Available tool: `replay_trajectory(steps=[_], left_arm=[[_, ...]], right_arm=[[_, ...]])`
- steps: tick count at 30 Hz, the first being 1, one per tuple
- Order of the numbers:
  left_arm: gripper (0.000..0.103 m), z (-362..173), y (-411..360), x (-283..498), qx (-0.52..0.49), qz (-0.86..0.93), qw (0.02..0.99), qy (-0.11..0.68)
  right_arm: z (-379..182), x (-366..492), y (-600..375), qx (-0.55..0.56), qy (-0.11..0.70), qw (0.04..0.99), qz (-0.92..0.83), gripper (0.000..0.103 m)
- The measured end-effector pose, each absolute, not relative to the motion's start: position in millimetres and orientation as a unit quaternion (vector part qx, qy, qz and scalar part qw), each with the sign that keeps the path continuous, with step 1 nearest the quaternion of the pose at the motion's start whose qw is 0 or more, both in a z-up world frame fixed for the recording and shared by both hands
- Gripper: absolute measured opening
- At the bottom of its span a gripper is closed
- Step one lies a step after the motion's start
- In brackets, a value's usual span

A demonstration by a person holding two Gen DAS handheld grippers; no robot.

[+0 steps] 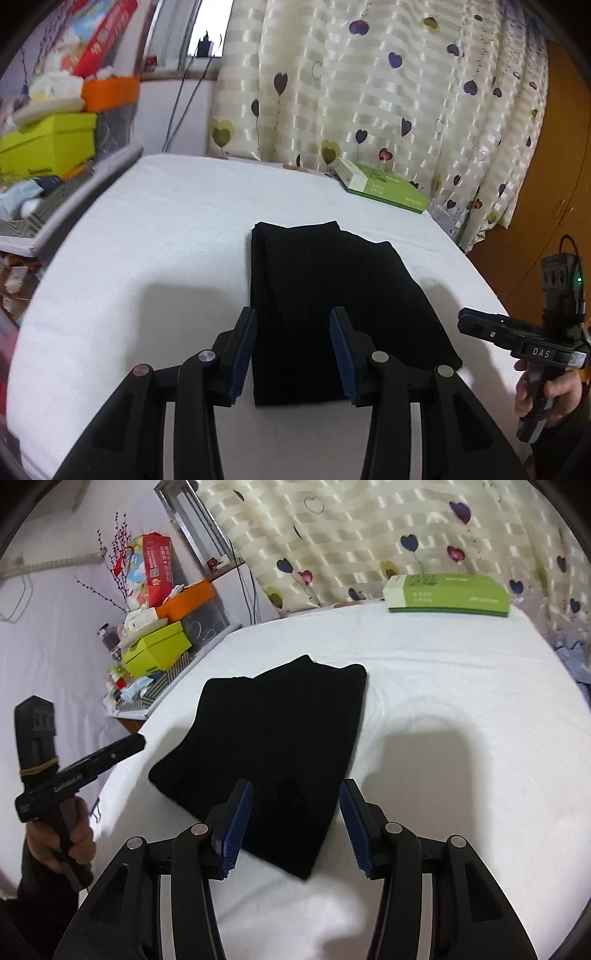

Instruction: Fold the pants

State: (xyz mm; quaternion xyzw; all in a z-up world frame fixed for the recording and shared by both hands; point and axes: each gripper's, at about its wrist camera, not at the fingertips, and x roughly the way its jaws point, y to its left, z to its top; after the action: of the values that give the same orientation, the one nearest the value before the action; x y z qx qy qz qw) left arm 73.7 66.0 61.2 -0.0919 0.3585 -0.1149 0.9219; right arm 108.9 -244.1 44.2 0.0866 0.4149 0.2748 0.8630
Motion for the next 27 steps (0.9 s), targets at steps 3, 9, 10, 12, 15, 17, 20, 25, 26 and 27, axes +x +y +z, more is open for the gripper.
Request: replay_trajectory(steps=[3, 9, 10, 12, 15, 17, 20, 25, 26, 27], left_arm=[[0.045, 51.2, 66.2, 93.6, -0.087, -0.12, 0.916, 0.372], [0.045, 28.1, 69.1, 123.2, -0.103, -0.129, 0.895, 0.413], [0.045, 25.3, 68.3, 126.2, -0.104, -0.133, 0.893, 0.418], [0.046, 21.3, 65.4, 130.9, -0.106, -0.14, 0.889, 0.423], [0.052, 19.3, 63.8, 136.7, -0.109, -0.143, 0.889, 0.422], [0.055, 15.9, 65.5, 140.3, -0.127, -0.145, 0.885, 0.423], [0.06, 10.9, 68.6, 145.7, -0.152, -0.152, 0.881, 0.422], [0.059, 11.6, 66.8, 156.6, -0.16, -0.147, 0.877, 0.429], [0.058, 12.1, 66.9, 155.2, -0.161, -0.145, 0.876, 0.431], [0.057, 12.0, 67.4, 151.8, -0.163, -0.144, 0.876, 0.431]], right_arm=[[38.5, 123.7, -241.3, 0.097, 0.422, 0.856, 0.282, 0.051], [20.2, 154.7, -238.8, 0.122, 0.444, 0.842, 0.282, 0.051], [17.6, 157.9, -239.3, 0.125, 0.446, 0.841, 0.28, 0.051], [11.5, 163.7, -239.8, 0.131, 0.453, 0.837, 0.278, 0.051], [10.4, 166.5, -239.0, 0.133, 0.45, 0.836, 0.283, 0.051], [10.9, 168.6, -235.8, 0.127, 0.45, 0.838, 0.282, 0.051], [11.8, 171.7, -228.7, 0.118, 0.446, 0.842, 0.28, 0.055], [10.1, 181.1, -222.8, 0.123, 0.444, 0.844, 0.277, 0.056], [11.1, 180.3, -222.7, 0.126, 0.451, 0.841, 0.272, 0.056], [12.1, 177.7, -222.7, 0.124, 0.453, 0.84, 0.27, 0.056]])
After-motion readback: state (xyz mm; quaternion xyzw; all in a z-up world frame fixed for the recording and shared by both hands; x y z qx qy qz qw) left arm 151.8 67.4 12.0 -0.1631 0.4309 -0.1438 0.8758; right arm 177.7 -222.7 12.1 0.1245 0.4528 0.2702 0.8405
